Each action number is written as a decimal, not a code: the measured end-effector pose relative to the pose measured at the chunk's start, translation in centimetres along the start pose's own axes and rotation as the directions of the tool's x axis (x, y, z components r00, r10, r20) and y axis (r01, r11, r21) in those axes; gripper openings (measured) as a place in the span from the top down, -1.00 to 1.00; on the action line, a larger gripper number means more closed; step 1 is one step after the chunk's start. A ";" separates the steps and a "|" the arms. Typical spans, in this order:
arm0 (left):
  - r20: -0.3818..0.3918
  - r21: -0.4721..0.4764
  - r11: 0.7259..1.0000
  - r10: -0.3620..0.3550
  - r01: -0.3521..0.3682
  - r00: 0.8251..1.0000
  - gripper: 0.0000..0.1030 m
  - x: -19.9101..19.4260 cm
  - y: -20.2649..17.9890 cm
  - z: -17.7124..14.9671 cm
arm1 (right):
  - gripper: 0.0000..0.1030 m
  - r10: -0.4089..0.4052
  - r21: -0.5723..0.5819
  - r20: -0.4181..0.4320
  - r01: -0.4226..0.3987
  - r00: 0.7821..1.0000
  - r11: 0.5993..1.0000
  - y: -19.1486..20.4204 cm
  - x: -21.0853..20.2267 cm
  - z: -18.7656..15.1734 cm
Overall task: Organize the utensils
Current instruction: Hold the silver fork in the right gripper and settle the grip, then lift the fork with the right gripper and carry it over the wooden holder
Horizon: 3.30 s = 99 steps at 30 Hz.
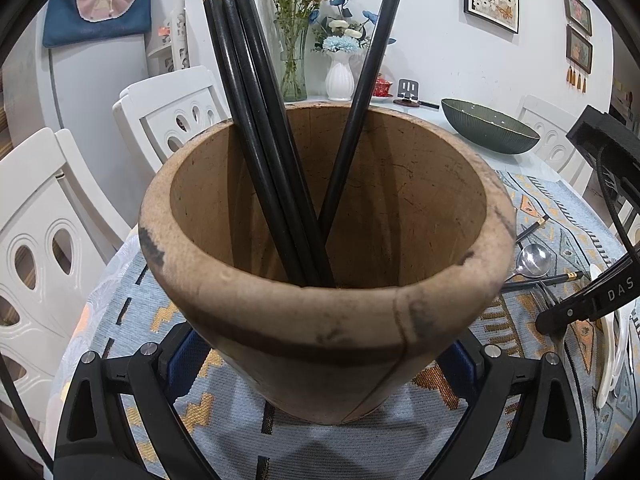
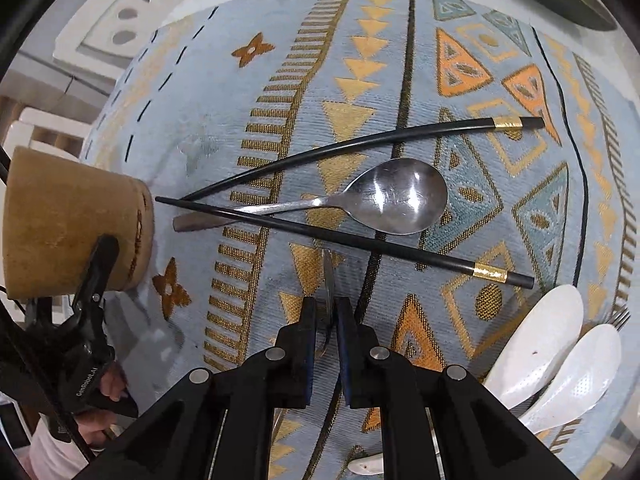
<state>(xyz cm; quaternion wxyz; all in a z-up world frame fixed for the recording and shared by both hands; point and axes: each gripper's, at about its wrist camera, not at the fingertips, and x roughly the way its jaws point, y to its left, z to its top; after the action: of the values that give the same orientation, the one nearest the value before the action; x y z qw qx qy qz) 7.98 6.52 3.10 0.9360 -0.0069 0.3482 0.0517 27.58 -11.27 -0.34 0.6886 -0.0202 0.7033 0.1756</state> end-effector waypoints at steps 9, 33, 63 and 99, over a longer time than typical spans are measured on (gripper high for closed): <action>0.004 0.006 1.000 0.007 -0.007 1.000 -0.91 -0.1 -0.1 0.0 | 0.83 -0.001 -0.016 -0.077 -0.001 0.997 1.000 0.2 0.4 1.1; 0.065 0.074 0.994 0.080 -0.085 0.995 -0.85 -1.1 -1.7 -0.1 | 0.83 -0.021 -0.004 0.004 0.021 1.000 1.000 0.5 -0.2 -0.6; 0.067 0.093 0.989 0.111 -0.117 0.992 -0.86 -1.5 -2.1 -0.3 | 0.94 0.181 0.038 0.185 -0.191 0.966 0.981 -3.4 -2.3 -4.5; 0.047 0.054 0.996 0.061 -0.064 0.997 -0.88 -1.1 -1.3 -0.3 | 0.93 0.333 -0.351 0.660 -0.115 0.673 0.929 7.7 -21.6 -4.1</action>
<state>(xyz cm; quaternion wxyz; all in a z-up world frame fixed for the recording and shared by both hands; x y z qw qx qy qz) 7.08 5.14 3.53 0.9414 0.0313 0.3281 0.0714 22.69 -9.77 22.42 0.8681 0.0390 0.3484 0.3514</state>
